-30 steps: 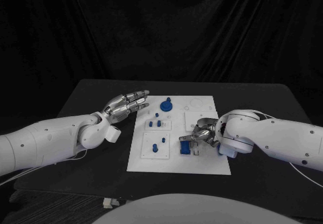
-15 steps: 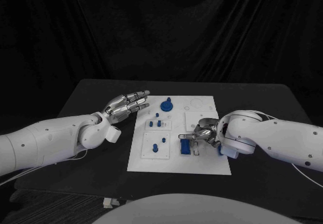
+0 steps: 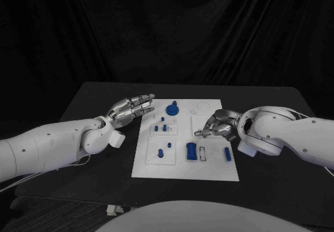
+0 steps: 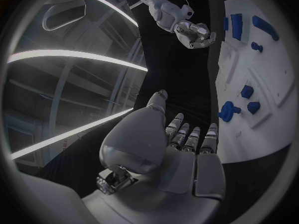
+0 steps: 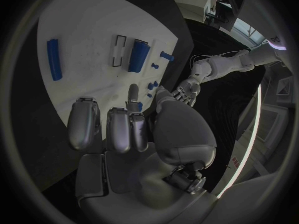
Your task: Assemble the parts on the task board
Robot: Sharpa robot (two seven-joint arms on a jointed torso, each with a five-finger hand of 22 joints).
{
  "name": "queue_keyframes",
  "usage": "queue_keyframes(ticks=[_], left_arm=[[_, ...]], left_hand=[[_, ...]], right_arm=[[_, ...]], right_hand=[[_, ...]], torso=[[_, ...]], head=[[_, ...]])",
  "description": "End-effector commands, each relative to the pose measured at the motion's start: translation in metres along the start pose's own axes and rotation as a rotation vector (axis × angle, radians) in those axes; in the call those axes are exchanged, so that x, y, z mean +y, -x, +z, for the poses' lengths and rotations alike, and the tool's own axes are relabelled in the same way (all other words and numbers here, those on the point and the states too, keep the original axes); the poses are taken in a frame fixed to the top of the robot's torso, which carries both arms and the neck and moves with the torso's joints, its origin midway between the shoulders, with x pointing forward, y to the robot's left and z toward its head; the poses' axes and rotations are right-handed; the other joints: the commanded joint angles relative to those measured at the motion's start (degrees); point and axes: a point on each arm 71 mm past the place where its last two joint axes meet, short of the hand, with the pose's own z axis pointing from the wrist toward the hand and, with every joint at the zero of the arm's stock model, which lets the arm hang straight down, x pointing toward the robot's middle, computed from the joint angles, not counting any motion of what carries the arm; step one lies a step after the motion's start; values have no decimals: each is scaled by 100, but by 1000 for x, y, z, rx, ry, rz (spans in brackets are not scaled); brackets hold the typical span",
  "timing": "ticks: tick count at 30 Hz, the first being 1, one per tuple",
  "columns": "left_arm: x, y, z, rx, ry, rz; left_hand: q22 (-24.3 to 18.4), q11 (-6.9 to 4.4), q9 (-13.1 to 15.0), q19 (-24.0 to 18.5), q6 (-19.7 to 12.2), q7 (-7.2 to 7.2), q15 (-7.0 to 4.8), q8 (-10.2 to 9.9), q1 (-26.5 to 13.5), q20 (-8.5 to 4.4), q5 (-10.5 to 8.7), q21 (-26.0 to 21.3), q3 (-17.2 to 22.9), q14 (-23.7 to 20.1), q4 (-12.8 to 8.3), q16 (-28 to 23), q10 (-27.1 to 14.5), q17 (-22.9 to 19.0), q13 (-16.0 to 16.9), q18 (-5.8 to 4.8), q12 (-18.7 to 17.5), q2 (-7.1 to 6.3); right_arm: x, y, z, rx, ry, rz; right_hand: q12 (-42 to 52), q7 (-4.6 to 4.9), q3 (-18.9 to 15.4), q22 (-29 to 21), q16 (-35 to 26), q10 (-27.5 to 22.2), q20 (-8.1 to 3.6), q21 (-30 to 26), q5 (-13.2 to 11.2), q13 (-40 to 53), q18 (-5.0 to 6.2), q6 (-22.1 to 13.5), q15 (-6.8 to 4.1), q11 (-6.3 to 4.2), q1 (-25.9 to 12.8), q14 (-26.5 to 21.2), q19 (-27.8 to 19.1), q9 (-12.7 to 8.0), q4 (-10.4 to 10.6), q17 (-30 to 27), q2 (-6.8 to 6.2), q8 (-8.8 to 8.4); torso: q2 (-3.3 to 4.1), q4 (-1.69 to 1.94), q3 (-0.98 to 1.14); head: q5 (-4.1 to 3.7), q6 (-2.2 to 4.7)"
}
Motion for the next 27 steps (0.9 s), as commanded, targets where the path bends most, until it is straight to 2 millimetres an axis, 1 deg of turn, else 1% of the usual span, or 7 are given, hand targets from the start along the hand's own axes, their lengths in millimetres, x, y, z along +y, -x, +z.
queue_keyframes(ticks=[1,5,6,10,11,16,27], left_arm=[[0,-2,1,8,-12,-14],[0,-2,1,9,-12,-14],[0,-2,1,8,-12,-14],[0,-2,1,8,-11,-14],[0,-2,1,7,-11,-14],[0,-1,1,7,-11,-14],[1,-1,1,9,-10,-16]], left_hand=[[8,-3,6,24,33,14,-1,31,-23,28,34,28,15,29,10,28,34,5,6,99,26,30],[8,-1,6,24,37,16,0,33,-24,29,36,29,15,31,13,30,34,6,6,99,28,30],[8,-1,6,24,37,16,0,33,-24,29,36,29,15,31,13,30,34,6,6,99,28,30],[8,-1,6,24,37,16,0,33,-24,29,36,29,15,31,13,30,34,6,6,99,28,30],[8,-1,6,24,37,16,0,33,-24,29,36,29,15,31,13,30,34,6,6,99,28,30],[13,0,7,27,40,17,1,34,-24,29,38,31,16,31,13,31,36,6,7,100,31,31],[14,2,6,29,37,18,3,34,-24,30,41,31,17,32,14,31,35,6,6,100,31,32]], right_arm=[[9,-4,-3,-28,105,-65],[7,-16,-1,-9,121,-136],[6,-20,0,-3,120,-148],[3,-28,4,17,112,-170],[1,-32,6,24,106,-175],[-2,-40,10,36,95,-191],[-5,-51,16,64,67,-218]], right_hand=[[36,-20,-119,1018,17,600,-31,42,-143,1509,12,-187,-31,-78,175,294,121,397,-62,-5,42,481],[36,-110,-282,1017,3,600,-65,45,-352,1509,12,-328,-81,-116,336,287,117,935,-106,-35,60,1129],[36,-153,-340,1016,-1,600,-91,42,-410,1509,12,-402,-110,-155,421,286,114,1261,-137,-43,60,1478],[36,-207,-436,1013,-12,600,-123,32,-439,1509,13,-530,-143,-195,463,283,111,1712,-106,-64,85,1927],[36,-231,-483,1014,-11,600,-134,33,-473,1509,13,-186,-157,-211,462,284,112,2104,-78,-61,82,2476],[36,-265,-543,1013,-10,600,-154,30,-527,1509,14,222,-179,-239,424,285,112,2516,-13,-59,70,3058],[36,-280,-564,1008,-21,600,-165,12,-581,1509,17,269,-190,-255,418,280,107,2621,15,-83,43,3174]], torso=[[-2,-4,1],[0,0,1],[-1,-1,0],[0,-1,0],[3,2,-1],[3,1,0],[5,2,1]], head=[[3,-1],[0,-1],[4,-1],[14,-1],[18,-1],[15,-1],[28,-1]])
